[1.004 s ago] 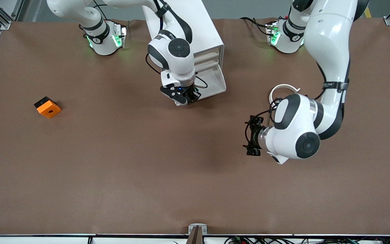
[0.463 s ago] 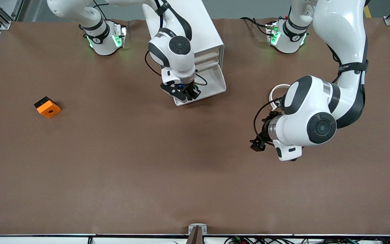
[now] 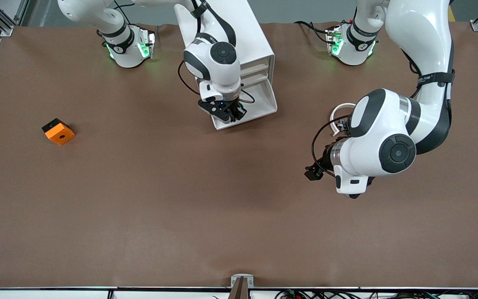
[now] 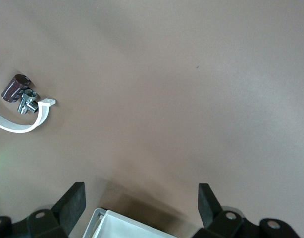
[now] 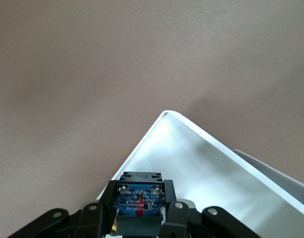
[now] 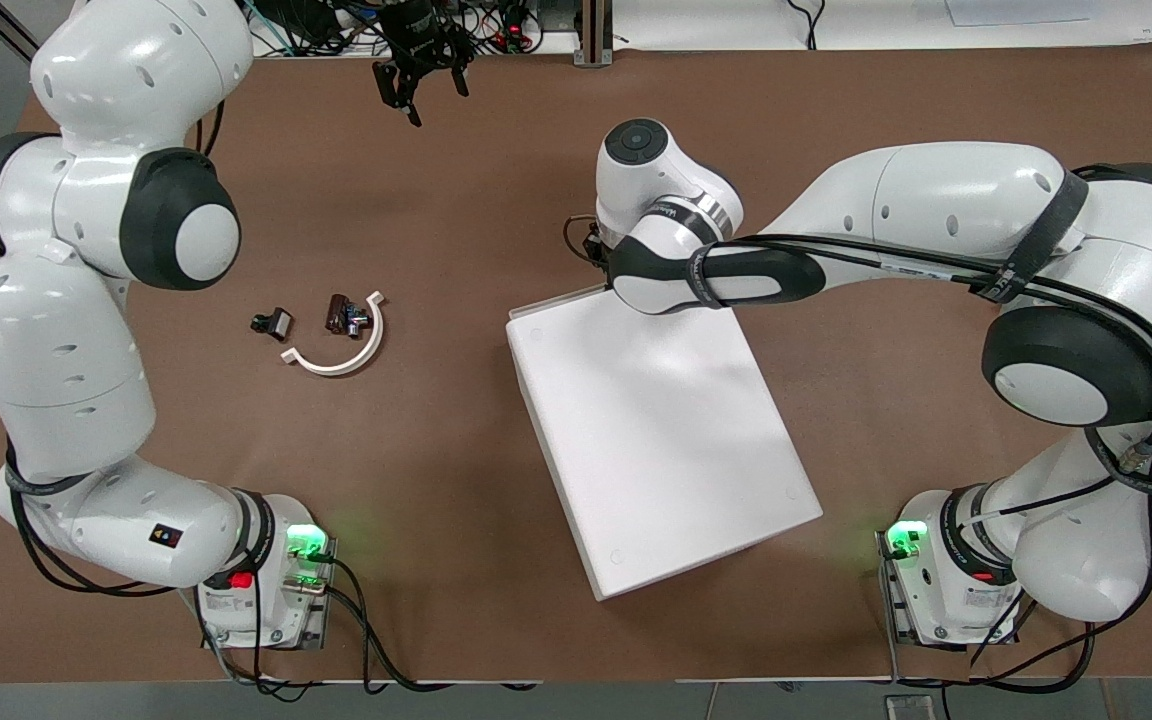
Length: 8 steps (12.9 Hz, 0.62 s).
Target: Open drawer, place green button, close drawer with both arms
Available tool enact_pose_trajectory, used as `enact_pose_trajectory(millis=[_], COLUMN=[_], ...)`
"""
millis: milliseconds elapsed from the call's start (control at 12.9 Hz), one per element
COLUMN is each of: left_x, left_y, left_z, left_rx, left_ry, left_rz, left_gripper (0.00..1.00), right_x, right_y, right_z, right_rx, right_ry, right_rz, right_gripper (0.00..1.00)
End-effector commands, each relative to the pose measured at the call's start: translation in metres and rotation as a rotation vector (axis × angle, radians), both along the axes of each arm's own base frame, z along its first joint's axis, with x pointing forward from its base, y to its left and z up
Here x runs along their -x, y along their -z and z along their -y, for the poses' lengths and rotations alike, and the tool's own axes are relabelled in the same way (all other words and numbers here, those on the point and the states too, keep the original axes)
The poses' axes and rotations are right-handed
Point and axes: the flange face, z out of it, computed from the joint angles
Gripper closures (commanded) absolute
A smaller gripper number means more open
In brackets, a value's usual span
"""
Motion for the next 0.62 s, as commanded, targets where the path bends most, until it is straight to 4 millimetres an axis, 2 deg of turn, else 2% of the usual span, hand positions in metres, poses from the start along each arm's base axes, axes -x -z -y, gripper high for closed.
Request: enact_pose_trajectory(millis=[0,541], left_x=[0.007,0.006], left_y=[-0.004,-0.003], left_z=[-0.002,0.0], left_rx=[-0.011,-0.004], left_ry=[0.045,0.06], left_rz=[0.003,0.015], left_gripper=[0.0,0.0], right_x=[0.005,-0.001], right_y=[0.001,0.009], right_z=[0.0,-0.012], right_rx=[0.008,0.007], right_ry=[0.006,0.006], right_rz=[0.023,0.027], right_gripper=[1.0,1.0])
